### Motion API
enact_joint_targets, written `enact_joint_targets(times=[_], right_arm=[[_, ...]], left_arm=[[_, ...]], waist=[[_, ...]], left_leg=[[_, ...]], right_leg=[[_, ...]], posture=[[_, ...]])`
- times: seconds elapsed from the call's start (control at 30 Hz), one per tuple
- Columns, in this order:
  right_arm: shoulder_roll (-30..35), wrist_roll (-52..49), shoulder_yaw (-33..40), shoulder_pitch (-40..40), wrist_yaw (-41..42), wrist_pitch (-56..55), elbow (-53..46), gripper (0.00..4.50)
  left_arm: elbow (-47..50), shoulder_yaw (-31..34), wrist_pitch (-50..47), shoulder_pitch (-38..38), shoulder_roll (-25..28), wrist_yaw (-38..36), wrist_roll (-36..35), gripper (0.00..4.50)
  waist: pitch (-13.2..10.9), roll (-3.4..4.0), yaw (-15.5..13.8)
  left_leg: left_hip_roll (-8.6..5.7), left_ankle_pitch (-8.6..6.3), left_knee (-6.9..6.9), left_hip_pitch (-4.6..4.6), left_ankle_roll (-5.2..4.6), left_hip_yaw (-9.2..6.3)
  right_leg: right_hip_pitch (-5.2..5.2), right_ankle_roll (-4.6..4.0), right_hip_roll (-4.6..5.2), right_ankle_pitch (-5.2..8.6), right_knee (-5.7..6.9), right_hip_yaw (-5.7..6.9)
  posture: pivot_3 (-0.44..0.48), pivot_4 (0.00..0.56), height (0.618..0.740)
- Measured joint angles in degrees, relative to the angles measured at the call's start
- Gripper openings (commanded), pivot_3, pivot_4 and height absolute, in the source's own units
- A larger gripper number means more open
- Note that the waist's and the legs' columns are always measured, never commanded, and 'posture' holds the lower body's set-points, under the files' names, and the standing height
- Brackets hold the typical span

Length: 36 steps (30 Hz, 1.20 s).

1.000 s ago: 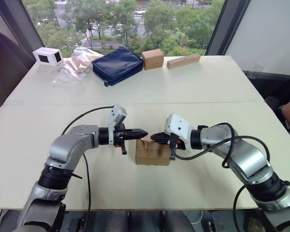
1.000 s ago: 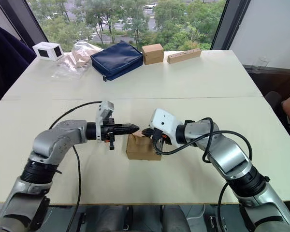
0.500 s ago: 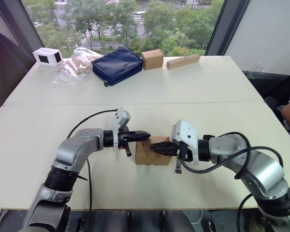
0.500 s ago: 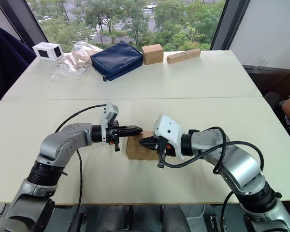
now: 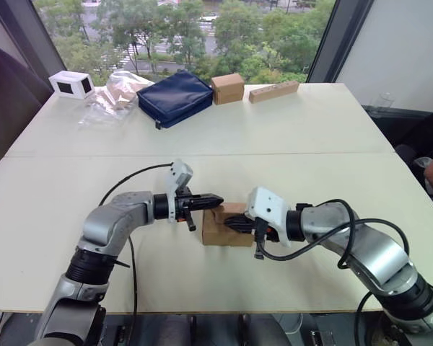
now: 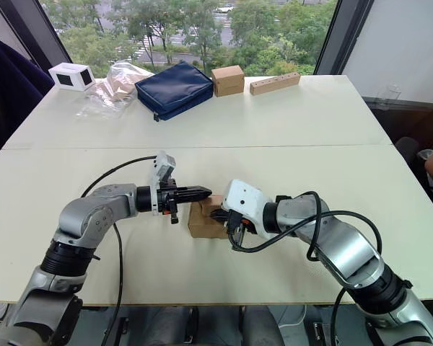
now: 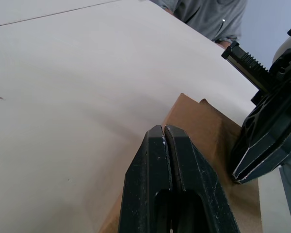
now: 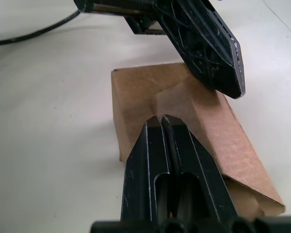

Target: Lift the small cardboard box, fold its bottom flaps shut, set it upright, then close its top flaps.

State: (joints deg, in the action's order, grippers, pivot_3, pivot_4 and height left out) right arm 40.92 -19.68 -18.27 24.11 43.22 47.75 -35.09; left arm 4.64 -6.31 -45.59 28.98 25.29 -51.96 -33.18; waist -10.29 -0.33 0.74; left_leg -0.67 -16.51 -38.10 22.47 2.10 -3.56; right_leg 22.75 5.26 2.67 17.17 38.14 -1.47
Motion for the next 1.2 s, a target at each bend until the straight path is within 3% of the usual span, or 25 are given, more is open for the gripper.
enact_joint_targets(times=[0.93,1.2], right_arm=[[-2.21,2.35,-0.47,-0.1,-0.61,-0.09,1.68,0.0],[-3.74,-5.78,4.99,-1.19,0.47,4.72,-0.79,0.0]], left_arm=[[1.79,-1.87,2.11,-0.02,1.5,-1.01,1.96,0.02],[2.11,-4.45,6.52,-0.13,3.47,-3.08,5.68,0.02]], waist=[[0.0,0.0,0.01],[0.0,0.0,-0.03]], left_leg=[[0.0,0.0,0.0,0.0,0.0,0.0],[0.0,0.0,0.0,0.0,0.0,0.0]], right_leg=[[0.0,0.0,0.01,0.0,0.0,0.0],[-0.02,0.0,0.01,0.0,-0.01,0.0]], posture=[[0.0,0.15,0.74],[0.0,0.15,0.74]])
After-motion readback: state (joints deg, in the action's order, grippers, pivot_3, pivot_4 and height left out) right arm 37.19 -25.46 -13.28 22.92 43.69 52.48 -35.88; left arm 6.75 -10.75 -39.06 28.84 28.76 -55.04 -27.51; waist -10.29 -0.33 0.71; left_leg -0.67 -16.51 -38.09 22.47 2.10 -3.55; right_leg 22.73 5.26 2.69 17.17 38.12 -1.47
